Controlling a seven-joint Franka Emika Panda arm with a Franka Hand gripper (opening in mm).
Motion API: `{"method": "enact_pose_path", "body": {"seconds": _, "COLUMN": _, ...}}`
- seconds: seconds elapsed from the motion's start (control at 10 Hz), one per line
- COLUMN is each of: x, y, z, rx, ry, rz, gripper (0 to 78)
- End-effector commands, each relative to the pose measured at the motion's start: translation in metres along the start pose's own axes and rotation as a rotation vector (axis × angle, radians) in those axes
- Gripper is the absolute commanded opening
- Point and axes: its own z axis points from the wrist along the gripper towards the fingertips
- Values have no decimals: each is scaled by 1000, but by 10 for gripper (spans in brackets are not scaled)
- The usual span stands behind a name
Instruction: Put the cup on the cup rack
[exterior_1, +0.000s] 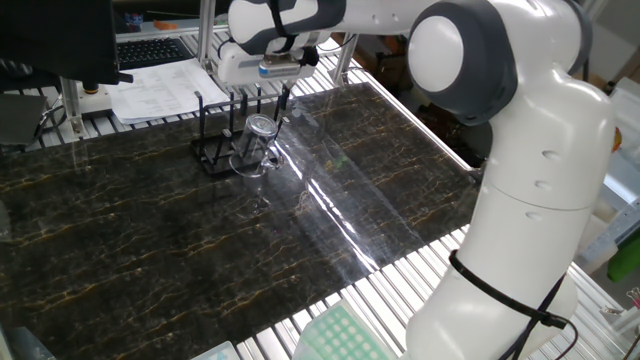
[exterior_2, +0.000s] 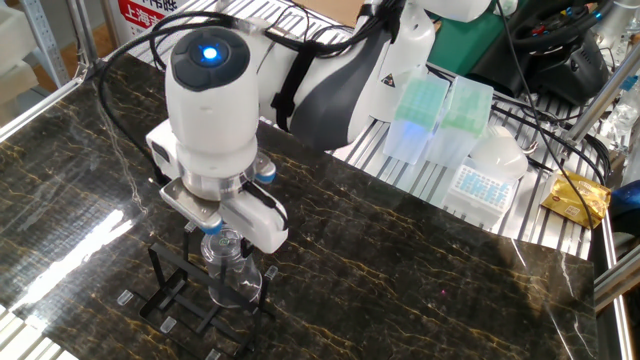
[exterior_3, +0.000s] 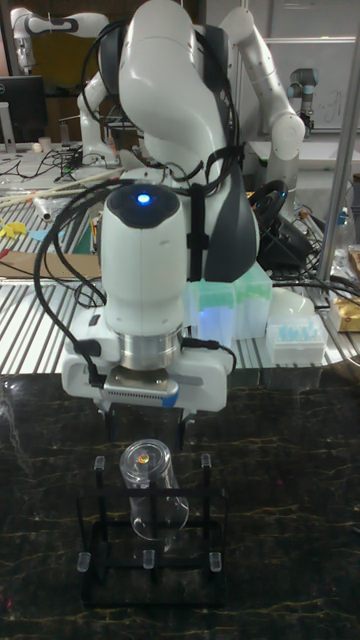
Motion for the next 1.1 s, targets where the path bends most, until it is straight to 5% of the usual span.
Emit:
{"method": "enact_pose_path", "body": {"seconds": 0.1, "x": 32, "y": 17, "z": -66, "rx": -3, "ry": 9, "rz": -7, "gripper": 774}}
{"method": "enact_pose_path", "body": {"seconds": 0.9, "x": 78, "y": 40, "z": -85, "rx": 16, "ry": 17, "rz": 11, "gripper": 774}}
{"method": "enact_pose_path", "body": {"seconds": 1.1, "x": 86, "y": 40, "z": -88, "rx": 59, "ry": 24, "rz": -12, "gripper": 774}}
